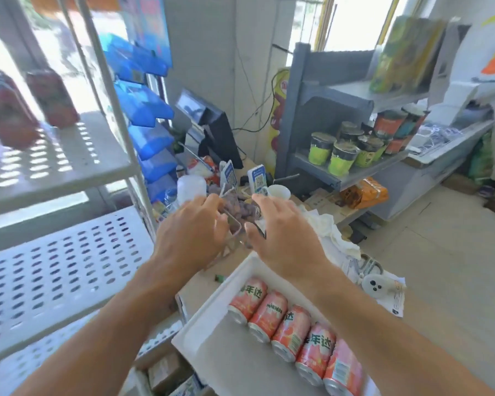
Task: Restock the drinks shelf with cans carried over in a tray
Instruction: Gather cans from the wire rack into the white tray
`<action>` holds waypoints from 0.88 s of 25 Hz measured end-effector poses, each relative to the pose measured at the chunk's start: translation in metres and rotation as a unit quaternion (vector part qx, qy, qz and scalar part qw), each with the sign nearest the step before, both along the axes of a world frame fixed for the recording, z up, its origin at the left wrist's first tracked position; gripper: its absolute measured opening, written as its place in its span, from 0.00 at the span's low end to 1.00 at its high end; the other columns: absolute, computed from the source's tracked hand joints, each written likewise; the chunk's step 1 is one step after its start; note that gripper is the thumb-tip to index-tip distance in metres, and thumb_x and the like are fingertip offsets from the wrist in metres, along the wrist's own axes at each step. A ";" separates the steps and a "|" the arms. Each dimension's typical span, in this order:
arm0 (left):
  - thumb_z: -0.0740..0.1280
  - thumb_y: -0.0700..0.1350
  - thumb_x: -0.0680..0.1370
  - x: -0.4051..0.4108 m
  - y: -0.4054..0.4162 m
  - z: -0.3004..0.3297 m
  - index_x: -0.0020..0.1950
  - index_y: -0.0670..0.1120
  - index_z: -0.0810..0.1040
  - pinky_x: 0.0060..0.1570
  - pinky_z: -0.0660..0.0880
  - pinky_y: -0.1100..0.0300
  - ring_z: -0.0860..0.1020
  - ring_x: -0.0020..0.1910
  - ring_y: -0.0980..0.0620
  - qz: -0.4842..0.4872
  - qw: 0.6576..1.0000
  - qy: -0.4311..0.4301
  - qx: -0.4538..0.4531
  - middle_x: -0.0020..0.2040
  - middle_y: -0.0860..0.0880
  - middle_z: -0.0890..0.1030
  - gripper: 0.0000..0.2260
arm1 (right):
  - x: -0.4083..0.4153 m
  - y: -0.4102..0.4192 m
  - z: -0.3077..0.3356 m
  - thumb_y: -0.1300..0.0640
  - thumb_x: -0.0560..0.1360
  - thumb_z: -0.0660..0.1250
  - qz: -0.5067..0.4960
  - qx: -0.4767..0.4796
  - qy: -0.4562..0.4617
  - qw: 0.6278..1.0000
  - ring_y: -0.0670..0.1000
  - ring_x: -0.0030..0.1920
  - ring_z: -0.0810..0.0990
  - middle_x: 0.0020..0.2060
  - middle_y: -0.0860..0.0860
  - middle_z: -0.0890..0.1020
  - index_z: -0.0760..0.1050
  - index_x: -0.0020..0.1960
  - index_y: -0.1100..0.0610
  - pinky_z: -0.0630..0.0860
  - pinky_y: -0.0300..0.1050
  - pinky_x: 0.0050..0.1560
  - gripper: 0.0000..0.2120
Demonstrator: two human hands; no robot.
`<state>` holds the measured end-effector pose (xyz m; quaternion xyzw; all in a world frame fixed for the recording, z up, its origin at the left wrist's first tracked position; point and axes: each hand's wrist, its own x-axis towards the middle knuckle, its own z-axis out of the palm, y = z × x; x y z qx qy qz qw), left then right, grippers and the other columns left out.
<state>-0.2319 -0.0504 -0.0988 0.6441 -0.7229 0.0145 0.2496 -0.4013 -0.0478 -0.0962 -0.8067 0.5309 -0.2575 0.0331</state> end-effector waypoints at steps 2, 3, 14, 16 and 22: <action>0.58 0.52 0.80 0.031 0.009 0.023 0.60 0.51 0.74 0.46 0.76 0.51 0.77 0.52 0.47 0.054 0.998 -0.006 -0.022 0.56 0.51 0.78 0.12 | 0.027 -0.009 0.018 0.47 0.80 0.60 0.050 -0.035 0.011 0.998 0.55 0.67 0.70 0.67 0.52 0.74 0.64 0.74 0.55 0.70 0.49 0.63 0.25; 0.58 0.52 0.80 0.044 0.014 0.033 0.61 0.52 0.73 0.48 0.75 0.51 0.76 0.55 0.46 0.079 0.997 -0.005 -0.023 0.58 0.51 0.78 0.12 | 0.039 -0.013 0.026 0.47 0.80 0.60 0.072 -0.048 0.007 0.996 0.55 0.66 0.70 0.66 0.52 0.74 0.65 0.73 0.55 0.71 0.50 0.62 0.24; 0.60 0.51 0.79 0.189 0.037 0.084 0.60 0.52 0.73 0.47 0.74 0.53 0.77 0.54 0.47 0.249 0.965 0.030 -0.082 0.58 0.51 0.79 0.11 | 0.204 -0.036 0.086 0.48 0.79 0.62 0.250 -0.044 -0.095 0.963 0.53 0.59 0.76 0.63 0.51 0.75 0.61 0.73 0.50 0.69 0.46 0.52 0.25; 0.60 0.52 0.79 0.206 0.033 0.081 0.61 0.52 0.73 0.47 0.74 0.54 0.77 0.54 0.47 0.257 0.963 0.024 -0.071 0.60 0.52 0.78 0.12 | 0.234 -0.051 0.088 0.49 0.79 0.63 0.256 -0.026 -0.095 0.962 0.54 0.58 0.77 0.62 0.52 0.75 0.61 0.73 0.51 0.70 0.47 0.53 0.26; 0.59 0.52 0.80 0.240 0.009 0.069 0.63 0.51 0.72 0.46 0.76 0.53 0.77 0.55 0.47 0.247 0.967 0.005 -0.064 0.60 0.51 0.76 0.13 | 0.304 -0.103 0.090 0.51 0.77 0.66 0.237 -0.009 -0.086 0.968 0.55 0.59 0.75 0.61 0.53 0.75 0.62 0.70 0.53 0.67 0.45 0.50 0.25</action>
